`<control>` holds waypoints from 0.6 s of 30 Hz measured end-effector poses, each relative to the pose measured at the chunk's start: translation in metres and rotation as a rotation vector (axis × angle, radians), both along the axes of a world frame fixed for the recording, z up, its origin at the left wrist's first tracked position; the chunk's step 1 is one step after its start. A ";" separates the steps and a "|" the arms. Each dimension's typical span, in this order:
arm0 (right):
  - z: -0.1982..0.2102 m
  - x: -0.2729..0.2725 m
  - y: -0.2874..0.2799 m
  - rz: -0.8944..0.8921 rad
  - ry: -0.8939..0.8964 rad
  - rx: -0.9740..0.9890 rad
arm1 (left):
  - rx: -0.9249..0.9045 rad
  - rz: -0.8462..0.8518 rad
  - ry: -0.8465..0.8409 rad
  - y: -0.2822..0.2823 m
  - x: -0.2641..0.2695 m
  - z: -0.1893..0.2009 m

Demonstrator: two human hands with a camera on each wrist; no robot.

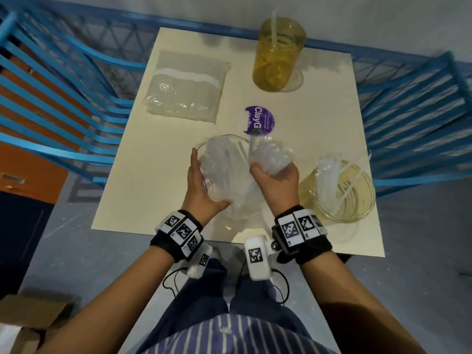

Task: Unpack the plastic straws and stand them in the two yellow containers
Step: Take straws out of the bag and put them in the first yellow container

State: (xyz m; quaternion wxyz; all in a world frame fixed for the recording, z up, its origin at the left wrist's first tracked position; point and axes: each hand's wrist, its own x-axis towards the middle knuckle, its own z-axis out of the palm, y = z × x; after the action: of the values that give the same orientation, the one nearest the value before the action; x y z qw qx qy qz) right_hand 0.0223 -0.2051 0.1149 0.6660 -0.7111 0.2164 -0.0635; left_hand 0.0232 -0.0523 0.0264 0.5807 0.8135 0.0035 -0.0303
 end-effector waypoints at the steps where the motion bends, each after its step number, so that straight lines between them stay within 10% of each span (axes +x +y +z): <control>1: 0.007 0.000 -0.003 -0.016 -0.003 0.007 | -0.007 -0.005 0.001 -0.002 0.000 0.002; 18: 0.103 -0.029 -0.152 -0.066 -0.435 0.215 | 0.091 0.157 -0.020 -0.038 -0.017 -0.007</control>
State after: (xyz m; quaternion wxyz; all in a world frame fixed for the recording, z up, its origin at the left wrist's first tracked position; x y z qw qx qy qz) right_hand -0.0071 -0.3572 0.2177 0.7664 -0.5981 0.0967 -0.2134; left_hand 0.0059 -0.0902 0.0194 0.5436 0.8366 0.0629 0.0239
